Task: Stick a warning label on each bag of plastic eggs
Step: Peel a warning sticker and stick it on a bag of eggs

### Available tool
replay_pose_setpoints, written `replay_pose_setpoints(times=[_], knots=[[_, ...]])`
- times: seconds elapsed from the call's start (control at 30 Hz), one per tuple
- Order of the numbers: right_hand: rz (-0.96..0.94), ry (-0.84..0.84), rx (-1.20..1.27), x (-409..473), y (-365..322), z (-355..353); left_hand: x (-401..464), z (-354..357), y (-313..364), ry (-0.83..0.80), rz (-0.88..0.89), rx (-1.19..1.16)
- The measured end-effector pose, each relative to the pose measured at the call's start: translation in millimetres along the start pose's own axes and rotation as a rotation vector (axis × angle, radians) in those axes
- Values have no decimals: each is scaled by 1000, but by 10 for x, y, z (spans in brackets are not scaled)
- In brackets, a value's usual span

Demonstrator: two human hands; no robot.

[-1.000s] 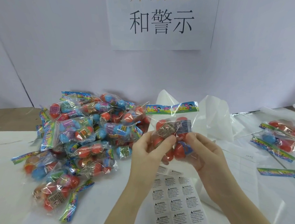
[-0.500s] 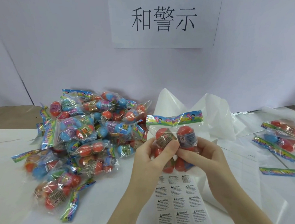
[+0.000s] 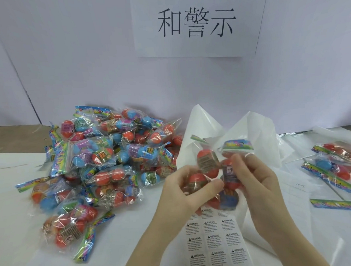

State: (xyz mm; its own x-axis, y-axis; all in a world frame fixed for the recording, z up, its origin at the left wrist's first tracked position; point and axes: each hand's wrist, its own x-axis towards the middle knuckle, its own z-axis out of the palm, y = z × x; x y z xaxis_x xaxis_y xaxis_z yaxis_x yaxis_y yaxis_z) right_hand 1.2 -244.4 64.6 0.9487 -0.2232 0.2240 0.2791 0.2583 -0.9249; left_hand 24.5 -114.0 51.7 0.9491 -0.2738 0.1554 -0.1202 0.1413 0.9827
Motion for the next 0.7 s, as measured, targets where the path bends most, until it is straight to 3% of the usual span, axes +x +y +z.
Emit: replay_pose_setpoints(times=[0.2, 0.3, 0.4, 0.53, 0.7], knots=[[-34, 177, 113, 127, -17, -182, 27, -77, 75, 195, 53, -340], [-25, 182, 92, 158, -12, -253, 36, -97, 88, 249, 26, -416], [-146, 131, -266, 150, 17, -266, 27, -68, 81, 242, 8, -440], [-524, 204, -945, 122, 73, -268, 18, -37, 73, 261, 4, -448], [-446, 468, -1071, 137, 72, -341, 20, -37, 72, 270, 7, -433]])
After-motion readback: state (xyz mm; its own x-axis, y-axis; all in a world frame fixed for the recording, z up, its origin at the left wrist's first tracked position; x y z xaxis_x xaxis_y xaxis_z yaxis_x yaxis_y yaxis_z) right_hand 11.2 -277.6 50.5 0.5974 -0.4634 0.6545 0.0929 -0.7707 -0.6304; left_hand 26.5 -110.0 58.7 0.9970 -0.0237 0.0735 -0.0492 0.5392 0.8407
